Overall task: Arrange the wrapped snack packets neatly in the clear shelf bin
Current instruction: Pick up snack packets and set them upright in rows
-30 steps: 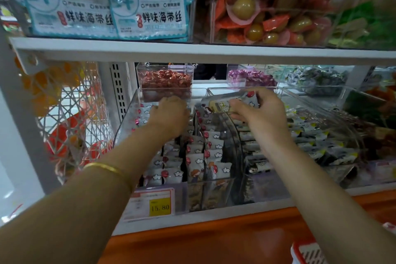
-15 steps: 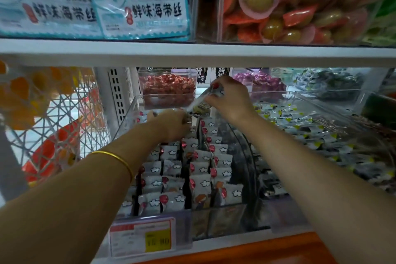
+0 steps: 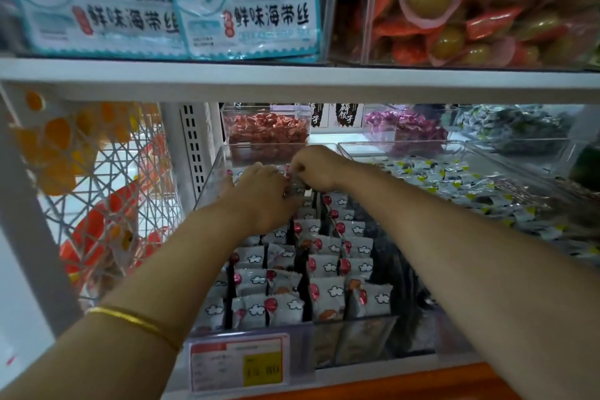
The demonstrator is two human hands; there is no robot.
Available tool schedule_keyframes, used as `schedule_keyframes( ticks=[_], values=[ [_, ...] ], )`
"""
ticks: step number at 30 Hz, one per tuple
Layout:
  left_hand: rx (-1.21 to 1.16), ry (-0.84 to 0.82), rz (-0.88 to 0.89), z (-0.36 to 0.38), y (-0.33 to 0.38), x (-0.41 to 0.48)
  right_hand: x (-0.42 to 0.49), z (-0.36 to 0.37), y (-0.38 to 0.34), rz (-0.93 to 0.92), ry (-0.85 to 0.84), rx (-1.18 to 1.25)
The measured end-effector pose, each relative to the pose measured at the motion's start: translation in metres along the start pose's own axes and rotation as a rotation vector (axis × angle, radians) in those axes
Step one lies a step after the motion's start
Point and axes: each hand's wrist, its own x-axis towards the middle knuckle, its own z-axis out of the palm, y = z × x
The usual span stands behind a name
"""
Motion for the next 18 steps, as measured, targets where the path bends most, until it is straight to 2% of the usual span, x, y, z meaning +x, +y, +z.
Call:
schedule_keyframes(
  ticks=[2, 5, 8, 18],
  values=[
    [0.006, -0.006, -0.034, 0.002, 0.001, -0.009, -0.003, 0.001, 0.0, 0.01, -0.034, 0.01],
    [-0.018, 0.004, -0.051, 0.005, 0.003, -0.018, -0.001, -0.006, 0.001, 0.015, 0.113, 0.042],
    [-0.034, -0.013, -0.068, 0.007, 0.003, -0.02, 0.011, -0.009, 0.002, 0.062, 0.246, -0.089],
    [-0.072, 0.013, -0.066, 0.008, -0.005, -0.022, 0.033, 0.014, 0.005, 0.139, 0.121, -0.155]
  ],
)
